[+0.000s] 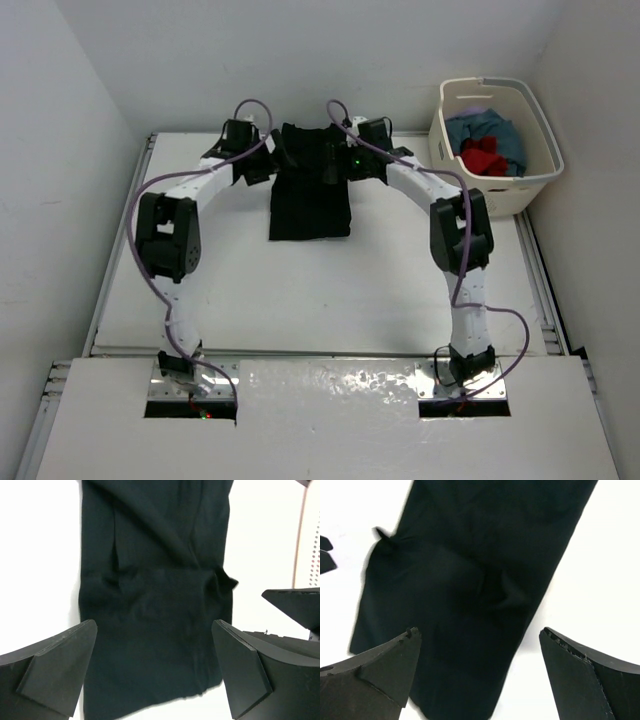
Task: Fold and stack the t-shirts
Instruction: Fold the folded rectangular tshirt in 1/3 of the way, then grab one side of the 2/3 rectangular tshirt with both arms, then fold the long partially folded tshirt into a neat square
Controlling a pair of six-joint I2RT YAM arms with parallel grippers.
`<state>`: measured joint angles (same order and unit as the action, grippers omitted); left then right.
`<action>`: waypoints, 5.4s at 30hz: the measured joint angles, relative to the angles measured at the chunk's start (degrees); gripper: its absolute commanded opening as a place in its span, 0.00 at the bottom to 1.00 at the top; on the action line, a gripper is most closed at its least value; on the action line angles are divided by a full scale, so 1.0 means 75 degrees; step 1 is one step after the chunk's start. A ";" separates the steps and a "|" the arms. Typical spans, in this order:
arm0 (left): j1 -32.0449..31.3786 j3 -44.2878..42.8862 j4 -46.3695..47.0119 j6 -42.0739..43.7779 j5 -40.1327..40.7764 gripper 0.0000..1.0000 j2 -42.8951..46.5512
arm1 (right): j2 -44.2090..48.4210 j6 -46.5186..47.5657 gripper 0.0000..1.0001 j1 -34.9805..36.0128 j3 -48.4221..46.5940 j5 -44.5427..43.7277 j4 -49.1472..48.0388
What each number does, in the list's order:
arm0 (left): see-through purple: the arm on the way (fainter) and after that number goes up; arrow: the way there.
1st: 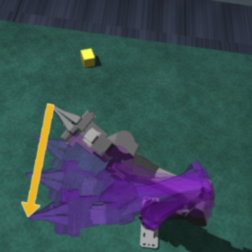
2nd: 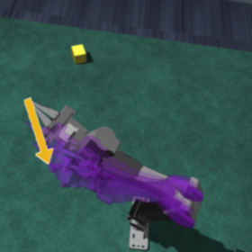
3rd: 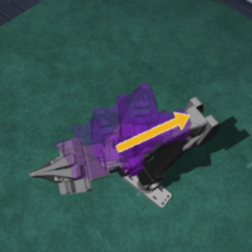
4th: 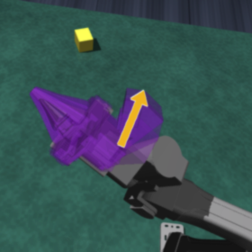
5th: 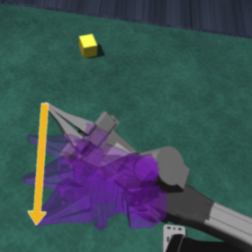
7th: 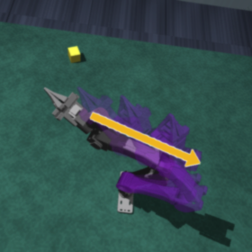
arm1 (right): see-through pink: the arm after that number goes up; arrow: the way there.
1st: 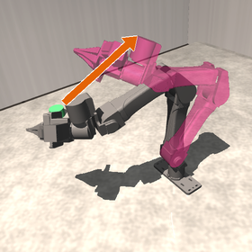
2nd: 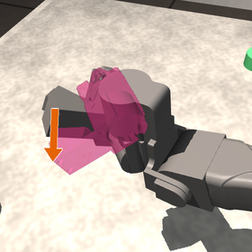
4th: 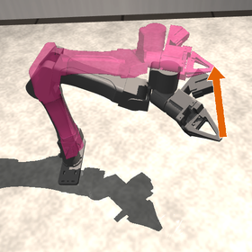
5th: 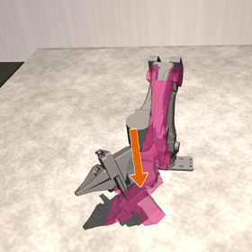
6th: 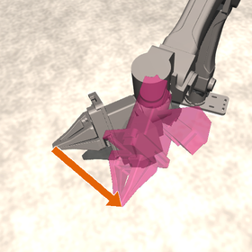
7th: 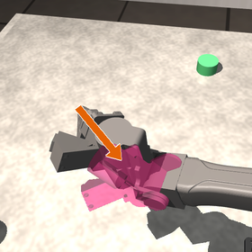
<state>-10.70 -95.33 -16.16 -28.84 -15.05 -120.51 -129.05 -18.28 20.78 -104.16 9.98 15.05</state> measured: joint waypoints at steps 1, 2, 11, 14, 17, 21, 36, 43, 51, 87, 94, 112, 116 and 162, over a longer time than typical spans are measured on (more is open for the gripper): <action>0.0006 0.0239 0.0003 0.0009 0.0029 1.00 0.0280 | 0.0256 -0.0020 0.99 0.0000 0.0254 0.0087 -0.0009; 0.0006 0.0487 -0.0020 0.0012 0.0050 1.00 0.0586 | 0.0487 -0.0026 0.99 0.0006 0.0466 0.0154 -0.0006; 0.0029 0.3363 0.0265 -0.0015 0.0029 1.00 0.2483 | 0.1950 -0.0105 0.99 0.0262 0.2436 0.1163 -0.0481; 0.0029 0.4039 0.0213 -0.0017 0.0032 1.00 0.2687 | 0.1868 -0.0221 0.99 0.0527 0.2602 0.1614 -0.0752; 0.0029 0.4412 0.0146 -0.0017 0.0050 1.00 0.2830 | 0.1795 -0.0481 0.99 0.0746 0.3153 0.1967 -0.1387; 0.0029 0.4549 0.0146 -0.0012 0.0052 1.00 0.2920 | 0.0973 -0.0772 0.99 0.0743 0.3200 0.1964 -0.1693; 0.0023 0.4526 0.0082 0.0076 -0.0210 1.00 0.2859 | 0.1014 -0.1405 0.99 0.0210 0.4103 0.2296 -0.3098; -0.0207 0.4631 0.0163 0.0076 -0.0256 1.00 0.2646 | 0.1941 -0.0930 0.99 0.0140 0.4045 0.1918 -0.2090; -0.0874 0.4686 0.0224 0.0067 -0.0143 0.76 0.2308 | 0.3276 -0.0801 0.99 -0.0117 0.5179 0.1655 -0.2113; -0.0868 0.4625 0.1370 -0.0017 -0.0393 0.00 0.1469 | 0.2078 -0.1163 0.42 -0.1052 0.6100 0.2192 -0.3383; -0.0868 0.4674 0.1492 -0.0055 -0.0440 0.00 0.1469 | 0.1786 -0.1221 0.15 -0.1107 0.6059 0.2562 -0.3710; -0.1746 0.7032 0.0361 -0.0490 -0.0600 0.00 0.5727 | 0.5759 -0.0513 0.00 -0.0956 0.8084 0.2865 -0.0329; -0.1985 0.6942 -0.0516 -0.0749 -0.0810 0.00 0.6805 | 0.6752 -0.0245 0.00 -0.0898 0.8032 0.2900 0.1320; -0.0694 0.0242 0.0009 0.0364 0.0501 0.00 0.0425 | 0.0455 0.0216 0.00 -0.1612 -0.0143 0.2836 0.2454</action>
<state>-15.90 -93.51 -16.10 -26.11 -11.29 -117.32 -125.64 -16.67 8.69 -105.23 31.24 33.45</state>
